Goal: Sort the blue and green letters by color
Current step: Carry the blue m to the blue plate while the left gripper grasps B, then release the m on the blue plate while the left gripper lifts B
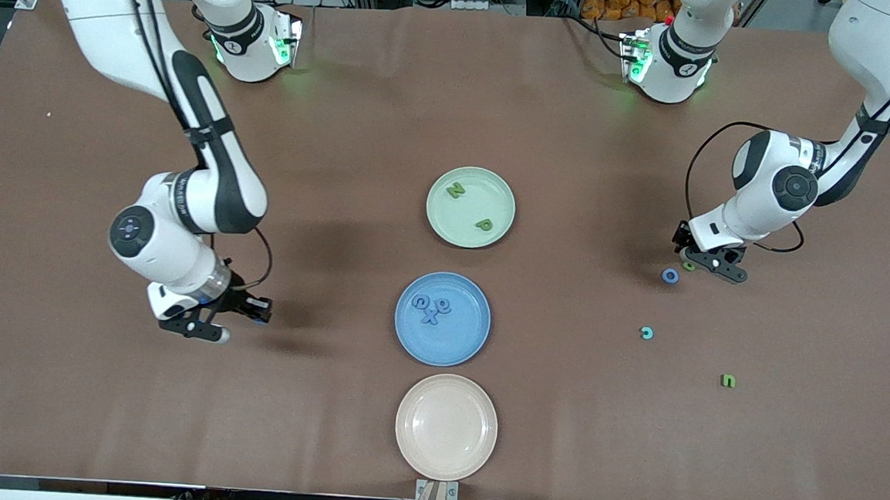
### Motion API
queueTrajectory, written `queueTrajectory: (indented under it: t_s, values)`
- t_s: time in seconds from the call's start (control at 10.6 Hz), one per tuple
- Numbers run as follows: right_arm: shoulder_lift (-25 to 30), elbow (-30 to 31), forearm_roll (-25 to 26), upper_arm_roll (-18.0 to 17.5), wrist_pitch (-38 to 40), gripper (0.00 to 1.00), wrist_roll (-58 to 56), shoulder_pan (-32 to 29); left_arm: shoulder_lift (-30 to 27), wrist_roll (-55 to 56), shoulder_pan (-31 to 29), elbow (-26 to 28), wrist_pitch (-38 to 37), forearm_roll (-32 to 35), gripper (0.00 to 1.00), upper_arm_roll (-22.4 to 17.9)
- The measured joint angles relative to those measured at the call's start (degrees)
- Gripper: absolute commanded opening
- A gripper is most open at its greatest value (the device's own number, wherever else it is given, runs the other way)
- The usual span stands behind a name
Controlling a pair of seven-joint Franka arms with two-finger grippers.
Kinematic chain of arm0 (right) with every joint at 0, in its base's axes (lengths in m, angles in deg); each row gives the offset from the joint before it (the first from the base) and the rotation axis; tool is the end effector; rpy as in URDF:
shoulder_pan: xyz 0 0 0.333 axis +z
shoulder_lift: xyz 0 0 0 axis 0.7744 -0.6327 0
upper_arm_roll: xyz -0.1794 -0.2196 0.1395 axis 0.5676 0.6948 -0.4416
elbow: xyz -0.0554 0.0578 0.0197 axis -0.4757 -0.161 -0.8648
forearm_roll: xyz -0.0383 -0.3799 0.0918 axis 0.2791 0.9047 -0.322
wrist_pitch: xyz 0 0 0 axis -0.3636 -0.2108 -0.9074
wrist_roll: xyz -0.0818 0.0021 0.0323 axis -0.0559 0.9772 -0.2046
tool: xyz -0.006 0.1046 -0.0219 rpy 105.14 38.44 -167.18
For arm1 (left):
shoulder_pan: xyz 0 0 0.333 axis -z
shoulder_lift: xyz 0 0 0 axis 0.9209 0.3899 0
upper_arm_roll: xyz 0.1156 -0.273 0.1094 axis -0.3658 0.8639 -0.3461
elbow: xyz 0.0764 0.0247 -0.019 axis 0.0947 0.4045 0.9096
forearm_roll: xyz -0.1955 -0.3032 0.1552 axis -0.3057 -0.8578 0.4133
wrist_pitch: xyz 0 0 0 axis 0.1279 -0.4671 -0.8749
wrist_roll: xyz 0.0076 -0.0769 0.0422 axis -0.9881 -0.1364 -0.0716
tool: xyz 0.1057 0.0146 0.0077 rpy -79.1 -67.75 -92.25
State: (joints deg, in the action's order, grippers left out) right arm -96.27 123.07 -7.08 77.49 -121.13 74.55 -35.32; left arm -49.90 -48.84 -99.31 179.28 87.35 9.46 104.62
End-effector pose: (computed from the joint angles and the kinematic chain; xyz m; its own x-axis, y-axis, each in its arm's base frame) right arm 0.6590 0.1483 0.2557 0.9764 -0.1957 0.0912 -0.1772 -0.9677 -0.1795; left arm 0.4793 0.0023 0.1785 0.9020 -0.4313 -0.0197 -0.4313 -0.9022 0.0066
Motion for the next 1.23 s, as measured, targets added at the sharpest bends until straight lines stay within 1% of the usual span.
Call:
queueTrajectory:
  t_s: [0.09,0.19,0.28,0.38,0.47,0.57,0.66,0.95,1.04,1.13,1.23]
  values:
    - [-0.12,-0.85,-0.04,-0.01,0.0,0.16,2.41,2.12,0.02,0.0,0.22,-0.07,0.09,0.0,0.58,-0.37]
    - [-0.52,-2.05,-0.04,-0.03,-0.01,0.16,5.07,4.41,0.09,0.0,0.44,-0.17,0.12,0.0,0.45,-0.67]
    - [-1.19,-3.54,-0.04,-0.04,-0.05,0.16,7.45,6.69,0.23,0.0,0.61,-0.32,0.15,0.0,0.38,-0.87]
    - [-2.06,-5.12,-0.04,-0.04,-0.14,0.16,9.21,8.85,0.42,0.0,0.75,-0.44,0.17,0.0,0.37,-1.01]
    - [-3.12,-6.65,-0.04,-0.02,-0.57,0.16,10.63,10.84,0.63,0.0,0.89,-0.52,0.21,0.0,0.31,-1.11]
    - [-4.18,-7.86,-0.04,0.0,-1.55,0.16,11.52,12.61,0.66,0.0,0.97,-0.76,0.28,0.07,0.14,-1.22]
    - [-4.93,-8.48,-0.07,0.0,-3.58,0.16,12.48,14.07,0.78,0.0,1.01,-0.87,0.28,0.07,0.0,-1.23]
    - [-6.28,-9.57,-2.77,-0.03,-8.41,0.17,13.59,18.29,1.08,-0.01,1.97,-1.62,0.3,0.5,0.0,-1.39]
    - [-6.91,-10.25,-3.35,-0.02,-9.52,0.18,13.73,19.87,1.23,-0.01,2.63,-2.1,0.37,0.52,0.0,-1.61]
    - [-7.75,-10.98,-3.75,-0.02,-10.6,0.25,13.88,21.32,1.26,-0.01,3.34,-2.76,0.4,0.52,0.0,-1.92]
    - [-8.74,-11.84,-4.09,0.0,-11.7,0.89,13.93,22.63,1.19,-0.01,3.98,-3.89,0.43,0.56,0.0,-2.55]
